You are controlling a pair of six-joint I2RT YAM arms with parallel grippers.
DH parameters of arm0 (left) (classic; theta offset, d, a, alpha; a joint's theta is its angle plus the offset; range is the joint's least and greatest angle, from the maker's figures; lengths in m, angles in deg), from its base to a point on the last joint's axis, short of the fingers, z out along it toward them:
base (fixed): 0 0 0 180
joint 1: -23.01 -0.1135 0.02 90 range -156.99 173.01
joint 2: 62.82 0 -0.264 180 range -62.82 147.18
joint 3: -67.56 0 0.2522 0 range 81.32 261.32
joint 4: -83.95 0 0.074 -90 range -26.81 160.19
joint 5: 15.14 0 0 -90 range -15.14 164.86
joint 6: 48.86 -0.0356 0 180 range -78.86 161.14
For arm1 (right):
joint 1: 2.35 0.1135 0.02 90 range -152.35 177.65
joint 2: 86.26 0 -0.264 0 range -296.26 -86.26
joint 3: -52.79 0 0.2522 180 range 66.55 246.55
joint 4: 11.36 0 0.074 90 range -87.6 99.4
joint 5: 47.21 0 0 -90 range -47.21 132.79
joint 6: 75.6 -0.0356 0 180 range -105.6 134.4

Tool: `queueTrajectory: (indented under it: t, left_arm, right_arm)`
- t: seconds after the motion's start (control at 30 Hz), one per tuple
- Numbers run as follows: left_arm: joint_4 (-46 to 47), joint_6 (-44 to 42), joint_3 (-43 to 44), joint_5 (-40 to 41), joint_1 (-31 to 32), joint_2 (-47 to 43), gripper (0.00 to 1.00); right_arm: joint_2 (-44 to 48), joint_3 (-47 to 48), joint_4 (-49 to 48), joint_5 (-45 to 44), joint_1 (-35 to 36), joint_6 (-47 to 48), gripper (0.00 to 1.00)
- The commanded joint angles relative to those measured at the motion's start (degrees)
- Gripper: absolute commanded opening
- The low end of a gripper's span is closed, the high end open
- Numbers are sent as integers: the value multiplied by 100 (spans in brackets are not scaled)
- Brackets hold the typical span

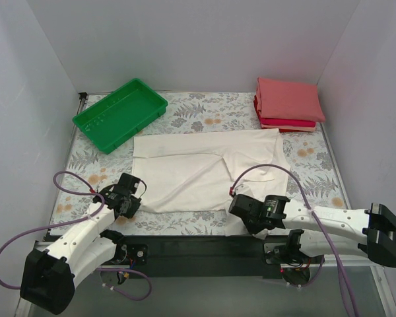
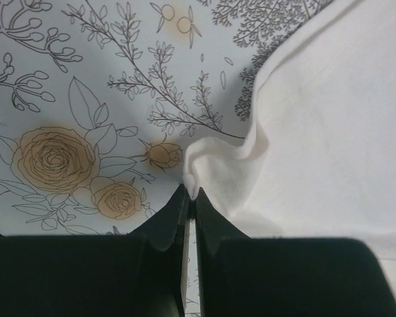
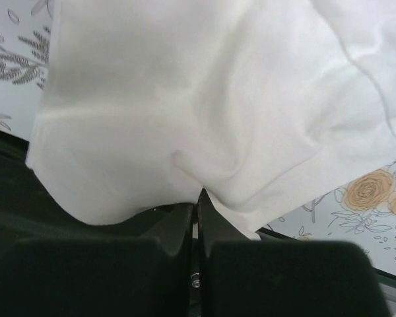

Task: Fold and stack the t-shirts
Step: Fold the tshirt

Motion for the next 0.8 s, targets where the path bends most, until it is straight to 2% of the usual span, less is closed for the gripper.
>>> queueTrajectory:
  t: [0.0,0.2,0.77]
  left_arm:
    - [145,288,334,29,-12,-51,0]
    - [119,227,642,143,-3,2,0]
    - [373,165,1389,828,-29,721,0]
  right_arm:
    - [247,401,186,-430,-396,208,1]
    - [213,884,107,-851,-1203,709,1]
    - [-701,2317,-824,-774,-2962,2080,1]
